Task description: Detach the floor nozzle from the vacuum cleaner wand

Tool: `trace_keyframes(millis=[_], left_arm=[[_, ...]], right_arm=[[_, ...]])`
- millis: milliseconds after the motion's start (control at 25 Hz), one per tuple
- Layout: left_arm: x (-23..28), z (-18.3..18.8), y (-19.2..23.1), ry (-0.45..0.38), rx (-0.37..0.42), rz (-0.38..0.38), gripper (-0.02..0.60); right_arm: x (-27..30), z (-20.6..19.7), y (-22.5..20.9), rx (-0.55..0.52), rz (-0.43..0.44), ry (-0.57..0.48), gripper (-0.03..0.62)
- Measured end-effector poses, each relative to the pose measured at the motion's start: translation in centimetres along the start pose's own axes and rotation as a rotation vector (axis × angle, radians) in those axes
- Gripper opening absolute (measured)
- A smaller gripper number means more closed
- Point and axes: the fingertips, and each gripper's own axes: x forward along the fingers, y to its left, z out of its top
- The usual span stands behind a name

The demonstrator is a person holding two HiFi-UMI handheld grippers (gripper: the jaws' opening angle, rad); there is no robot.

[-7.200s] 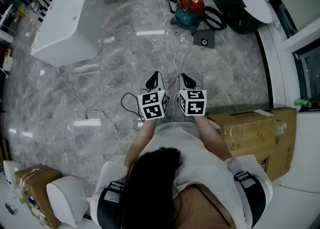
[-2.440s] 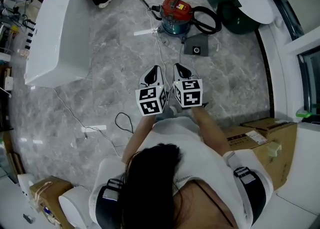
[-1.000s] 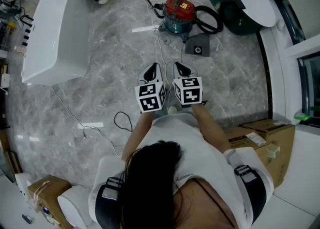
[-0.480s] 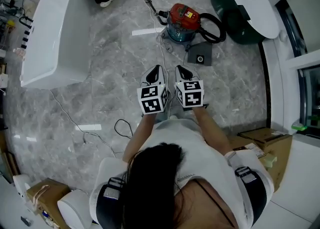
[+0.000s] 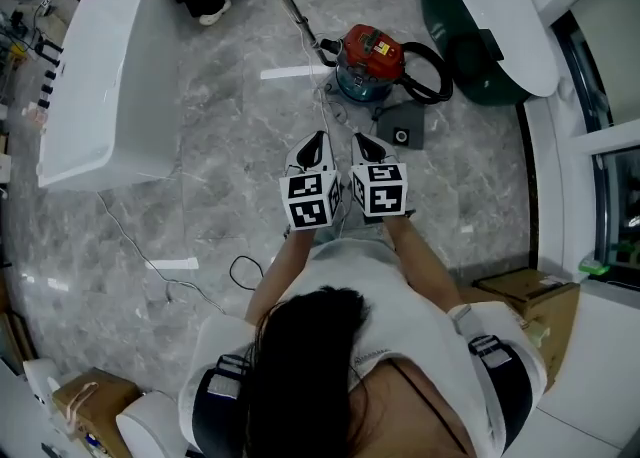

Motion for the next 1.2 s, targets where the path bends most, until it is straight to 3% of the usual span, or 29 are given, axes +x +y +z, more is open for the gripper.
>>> trace_keyframes(millis=[320,880,1200], left_arm=[[2.5,2.8,4.2,-0.011,0.011,0.017,0.005],[5.8,5.4,9.7,-0.012,0.052,-0.023,0.005],[7.2,6.3,11.1,-0.008,0.044,-0.04,0.005]], right_arm=[[3.7,2.8,0.9,-0.012,-0.011,-0.004,0.015],[9.5,5.2,4.1,-0.039,-0.015,0.028,0.015],[10.4,6.3,2.9,-0.016,-0.068,0.035,0.015]])
